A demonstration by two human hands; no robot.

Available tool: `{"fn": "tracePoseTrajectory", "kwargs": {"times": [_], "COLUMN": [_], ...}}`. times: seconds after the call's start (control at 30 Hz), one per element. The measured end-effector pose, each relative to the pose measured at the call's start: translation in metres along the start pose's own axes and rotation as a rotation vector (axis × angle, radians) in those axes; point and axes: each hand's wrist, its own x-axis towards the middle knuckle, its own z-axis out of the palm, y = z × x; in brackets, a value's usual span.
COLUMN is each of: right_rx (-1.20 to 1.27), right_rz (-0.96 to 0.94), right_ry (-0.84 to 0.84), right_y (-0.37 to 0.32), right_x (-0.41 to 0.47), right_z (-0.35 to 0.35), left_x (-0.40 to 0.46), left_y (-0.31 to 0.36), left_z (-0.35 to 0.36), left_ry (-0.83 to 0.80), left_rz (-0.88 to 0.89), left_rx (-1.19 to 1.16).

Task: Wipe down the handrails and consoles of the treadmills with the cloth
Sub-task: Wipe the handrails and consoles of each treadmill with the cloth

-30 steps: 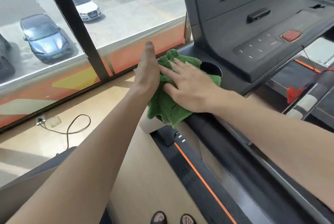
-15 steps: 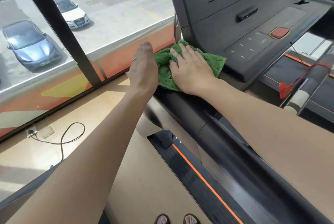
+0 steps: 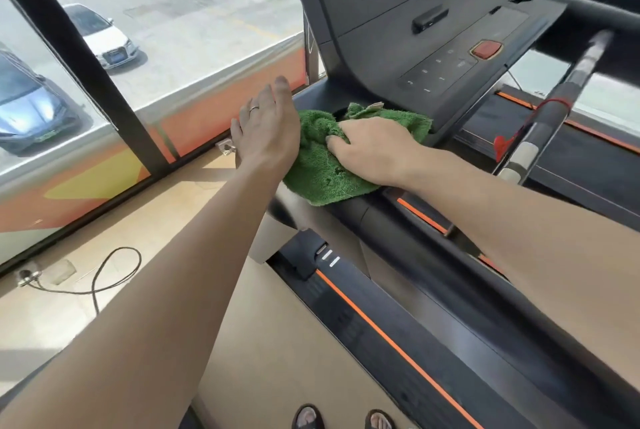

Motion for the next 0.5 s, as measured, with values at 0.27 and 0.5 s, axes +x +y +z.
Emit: {"fn": "tracePoseTrajectory", "kwargs": {"times": [0.27, 0.5], "right_rx": [0.097, -0.101], "right_rz": [-0.111, -0.09], "right_ry": [0.129, 0.087], "right_y": [0.018, 0.015], "right_x": [-0.016, -0.018], "right_z": [0.005, 0.001], "left_x": [-0.061, -0.088], "left_y": [0.026, 0.036], "left_z": [0.014, 0.03], "left_ry": [-0.01, 0.059], "left_rz": [-0.028, -0.112], "left_rx": [-0.067, -0.224]}}
